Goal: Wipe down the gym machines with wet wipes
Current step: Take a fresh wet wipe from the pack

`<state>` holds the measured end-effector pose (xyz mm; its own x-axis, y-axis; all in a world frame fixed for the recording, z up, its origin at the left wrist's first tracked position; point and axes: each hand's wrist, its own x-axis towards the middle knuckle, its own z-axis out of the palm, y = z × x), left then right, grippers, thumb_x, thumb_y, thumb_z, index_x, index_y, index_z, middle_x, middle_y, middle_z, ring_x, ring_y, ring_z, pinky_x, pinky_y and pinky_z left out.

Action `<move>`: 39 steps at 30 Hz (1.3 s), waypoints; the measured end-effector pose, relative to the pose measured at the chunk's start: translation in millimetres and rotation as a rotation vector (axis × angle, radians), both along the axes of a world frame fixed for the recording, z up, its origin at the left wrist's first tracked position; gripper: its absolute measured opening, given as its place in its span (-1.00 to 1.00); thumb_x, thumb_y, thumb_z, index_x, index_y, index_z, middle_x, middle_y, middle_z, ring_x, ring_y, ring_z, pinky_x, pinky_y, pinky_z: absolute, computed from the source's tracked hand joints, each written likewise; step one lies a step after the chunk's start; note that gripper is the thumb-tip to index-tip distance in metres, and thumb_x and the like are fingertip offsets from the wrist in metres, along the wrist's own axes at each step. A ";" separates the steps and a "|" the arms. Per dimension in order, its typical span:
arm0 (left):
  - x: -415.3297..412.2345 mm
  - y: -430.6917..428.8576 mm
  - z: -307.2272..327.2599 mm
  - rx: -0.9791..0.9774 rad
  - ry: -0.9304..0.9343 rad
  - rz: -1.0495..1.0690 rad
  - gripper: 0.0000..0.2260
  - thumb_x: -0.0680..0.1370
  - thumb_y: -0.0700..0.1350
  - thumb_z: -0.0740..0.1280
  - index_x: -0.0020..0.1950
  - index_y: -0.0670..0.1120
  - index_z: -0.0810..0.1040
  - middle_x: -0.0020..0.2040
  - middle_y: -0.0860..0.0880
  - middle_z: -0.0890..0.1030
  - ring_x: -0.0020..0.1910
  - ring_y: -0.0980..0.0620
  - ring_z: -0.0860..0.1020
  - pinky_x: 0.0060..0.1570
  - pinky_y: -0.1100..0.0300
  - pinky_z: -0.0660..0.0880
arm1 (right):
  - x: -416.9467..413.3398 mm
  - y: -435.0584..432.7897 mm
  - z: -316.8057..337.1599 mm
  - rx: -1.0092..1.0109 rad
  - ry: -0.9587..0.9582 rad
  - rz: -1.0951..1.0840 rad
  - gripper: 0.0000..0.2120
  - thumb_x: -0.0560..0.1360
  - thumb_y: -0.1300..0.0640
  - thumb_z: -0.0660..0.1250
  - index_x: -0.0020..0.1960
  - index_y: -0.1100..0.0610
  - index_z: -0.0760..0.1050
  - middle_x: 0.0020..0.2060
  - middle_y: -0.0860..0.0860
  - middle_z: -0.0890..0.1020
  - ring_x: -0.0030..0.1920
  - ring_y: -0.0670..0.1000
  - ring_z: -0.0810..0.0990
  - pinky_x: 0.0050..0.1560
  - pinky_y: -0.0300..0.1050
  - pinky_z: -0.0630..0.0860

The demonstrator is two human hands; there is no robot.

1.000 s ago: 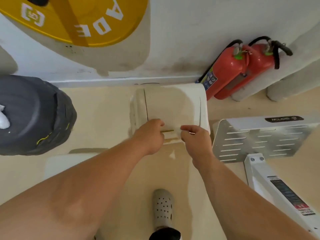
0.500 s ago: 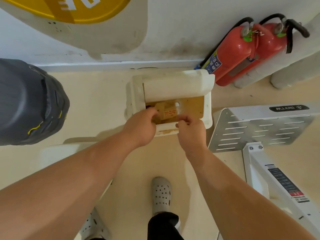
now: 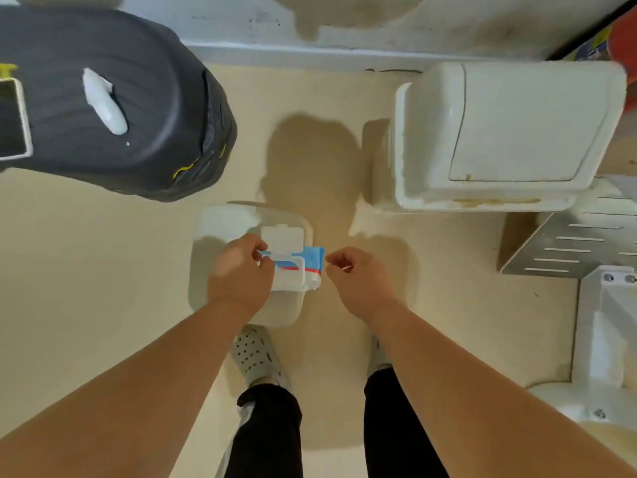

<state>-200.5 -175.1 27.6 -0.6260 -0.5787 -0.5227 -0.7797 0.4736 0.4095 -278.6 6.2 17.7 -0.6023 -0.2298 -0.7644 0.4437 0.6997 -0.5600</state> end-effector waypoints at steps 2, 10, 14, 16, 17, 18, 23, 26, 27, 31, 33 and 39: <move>34.3 -21.7 -6.2 0.008 -0.139 -0.033 -0.75 0.58 -0.09 0.38 0.25 0.00 0.55 0.14 -0.02 0.58 0.10 -0.06 0.55 0.05 0.09 0.50 | 23.8 -22.2 -13.4 0.018 -0.018 0.072 -0.85 0.58 0.13 0.35 0.12 0.01 0.63 -0.05 -0.10 0.63 -0.12 -0.06 0.57 -0.22 -0.26 0.42; 97.0 -45.4 -47.6 0.201 -0.192 -0.361 -0.49 0.61 -0.06 0.31 0.56 0.06 0.32 0.60 0.10 0.23 0.51 0.01 0.30 0.46 0.05 0.29 | 75.2 -70.4 -56.5 0.142 0.047 0.223 -0.66 0.62 0.15 0.27 0.38 0.04 0.54 0.15 -0.04 0.62 -0.01 -0.05 0.56 -0.17 -0.31 0.43; 98.0 -41.2 -76.1 0.248 -0.071 -0.164 -0.53 0.59 -0.11 0.35 0.50 0.01 0.39 0.42 0.03 0.43 0.32 -0.02 0.48 0.30 0.10 0.42 | 79.4 -83.5 -70.5 0.182 0.193 0.299 -0.71 0.59 0.14 0.28 0.28 -0.01 0.59 0.02 -0.08 0.64 -0.02 -0.01 0.59 -0.05 -0.11 0.53; 90.5 -41.5 -86.7 0.281 -0.020 0.001 -0.60 0.59 -0.09 0.37 0.42 0.01 0.47 0.25 0.01 0.51 0.10 0.00 0.56 0.08 0.17 0.46 | 78.6 -91.7 -76.8 0.179 0.217 0.331 -0.77 0.58 0.15 0.29 0.17 -0.02 0.61 -0.05 -0.09 0.63 -0.05 0.00 0.59 -0.05 -0.07 0.55; 86.4 -42.2 -91.5 0.284 -0.006 0.047 -0.64 0.58 -0.07 0.38 0.39 0.01 0.50 0.19 0.00 0.52 0.03 0.03 0.55 0.02 0.20 0.43 | 77.8 -95.7 -80.1 0.180 0.230 0.349 -0.79 0.58 0.15 0.29 0.15 -0.03 0.61 -0.04 -0.10 0.62 -0.05 0.01 0.59 -0.03 -0.06 0.55; 83.2 -43.1 -95.7 0.278 0.004 0.067 -0.66 0.58 -0.05 0.38 0.36 0.01 0.52 0.16 0.00 0.52 -0.01 0.06 0.54 -0.01 0.22 0.41 | 77.2 -99.0 -84.0 0.187 0.245 0.366 -0.79 0.59 0.14 0.28 0.16 -0.04 0.61 -0.03 -0.11 0.61 -0.04 0.01 0.58 -0.02 -0.07 0.54; 81.8 -42.6 -102.0 0.205 0.043 -0.033 -0.72 0.57 -0.04 0.40 0.27 0.00 0.54 0.12 0.00 0.49 -0.03 0.05 0.52 0.06 0.08 0.51 | 75.6 -105.9 -103.7 0.247 0.298 0.393 -0.84 0.59 0.07 0.33 0.11 -0.04 0.65 0.01 -0.08 0.63 -0.01 0.00 0.60 -0.03 -0.11 0.51; 82.1 -41.9 -105.2 0.199 0.061 -0.095 -0.75 0.56 -0.07 0.39 0.24 -0.01 0.55 0.09 -0.01 0.51 -0.01 -0.01 0.54 0.07 0.01 0.52 | 79.1 -106.7 -109.7 0.262 0.301 0.395 -0.86 0.56 0.01 0.39 0.09 -0.03 0.66 0.00 -0.07 0.64 -0.02 -0.01 0.61 0.00 -0.05 0.57; 81.9 -41.8 -105.9 0.200 0.060 -0.098 -0.75 0.56 -0.07 0.40 0.23 -0.02 0.54 0.07 0.00 0.51 -0.01 -0.01 0.54 0.06 0.01 0.52 | 79.9 -106.8 -110.7 0.261 0.302 0.390 -0.86 0.56 0.01 0.39 0.08 -0.03 0.66 0.00 -0.07 0.64 -0.03 0.00 0.62 0.00 -0.03 0.58; 82.4 -40.5 -106.4 0.203 0.072 -0.094 -0.69 0.56 -0.08 0.39 0.29 0.00 0.48 0.10 0.01 0.49 0.02 -0.01 0.53 0.04 0.06 0.50 | 82.2 -106.1 -111.5 0.244 0.301 0.363 -0.88 0.57 0.02 0.37 0.02 -0.02 0.67 -0.03 -0.04 0.64 -0.08 0.02 0.61 -0.03 0.02 0.59; 83.3 -38.8 -105.1 0.201 0.085 -0.113 -0.60 0.57 -0.08 0.38 0.39 0.02 0.42 0.18 0.00 0.49 0.06 -0.02 0.54 0.08 0.02 0.51 | 83.0 -103.5 -109.8 0.218 0.302 0.339 -0.89 0.56 0.03 0.39 -0.01 -0.01 0.69 -0.06 -0.05 0.65 -0.11 0.01 0.62 -0.06 0.03 0.61; 91.0 -35.8 -112.2 0.086 0.100 -0.369 -0.69 0.56 -0.12 0.34 0.31 0.04 0.60 0.10 -0.07 0.56 0.03 -0.12 0.56 -0.05 -0.04 0.54 | 86.8 -91.4 -100.4 0.118 0.223 0.247 -0.94 0.53 0.11 0.45 -0.04 0.02 0.70 -0.22 -0.21 0.62 -0.14 -0.13 0.59 0.02 -0.07 0.59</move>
<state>-109.5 -210.9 -84.7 -0.8344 -0.2617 -0.4851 -0.5174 0.6755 0.5254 -191.8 -85.2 -82.7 -0.6948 -0.3076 -0.6500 0.1287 0.8361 -0.5332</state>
